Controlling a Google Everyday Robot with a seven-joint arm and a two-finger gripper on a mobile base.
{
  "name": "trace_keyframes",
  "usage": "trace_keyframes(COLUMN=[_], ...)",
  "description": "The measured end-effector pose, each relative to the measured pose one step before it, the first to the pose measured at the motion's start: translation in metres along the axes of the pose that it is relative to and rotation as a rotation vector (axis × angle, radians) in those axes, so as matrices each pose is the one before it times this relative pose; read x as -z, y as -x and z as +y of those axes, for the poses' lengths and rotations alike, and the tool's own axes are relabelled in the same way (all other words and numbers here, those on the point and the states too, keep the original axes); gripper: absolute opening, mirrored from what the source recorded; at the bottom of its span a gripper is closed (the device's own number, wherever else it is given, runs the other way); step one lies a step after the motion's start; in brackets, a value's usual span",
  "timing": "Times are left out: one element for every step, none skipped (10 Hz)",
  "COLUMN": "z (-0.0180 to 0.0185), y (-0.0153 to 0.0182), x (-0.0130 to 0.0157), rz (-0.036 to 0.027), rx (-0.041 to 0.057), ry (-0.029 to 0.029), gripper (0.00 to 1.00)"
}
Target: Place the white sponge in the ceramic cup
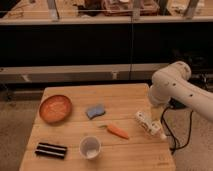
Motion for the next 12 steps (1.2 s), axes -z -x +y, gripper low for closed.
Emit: trace_keyframes(z=[-0.00305, -0.00624, -0.00594, -0.00351, -0.00234, -0.00213, -0.00436, -0.00275, -0.00207, -0.00239, -0.0021, -0.00123], y=[0.00643, 0.01661, 0.01432, 0.00414, 0.00416, 0.00624, 0.01231, 0.00796, 0.00688, 0.00405, 0.0031, 0.00258], x=[0.00018, -0.00043, -0.00042, -0.0007, 0.00021, -0.00124, -0.00309, -0.002, -0.00147, -0.00089, -0.00151, -0.00148], rz=[0.0027, -0.00673, -0.00403, 0.00235, 0.00086, 0.00045, -0.00245, -0.00802, -0.00385, -0.00115, -0.00111, -0.0013], rx=[0.01587, 0.01457, 0.0197, 0.0181, 0.02197, 0.02157, 0.02593, 0.01112, 0.01547, 0.0193, 0.02534, 0.01063], ry=[-0.01285, -0.01252, -0.01333, -0.01575, -0.01267, -0.00917, -0.01039, -0.00486, -0.00559, -0.00641, -0.00641, -0.00511], gripper=[0.8, 0.8, 0.8, 0.8, 0.8, 0.8, 0.8, 0.8, 0.8, 0.8, 0.8, 0.8])
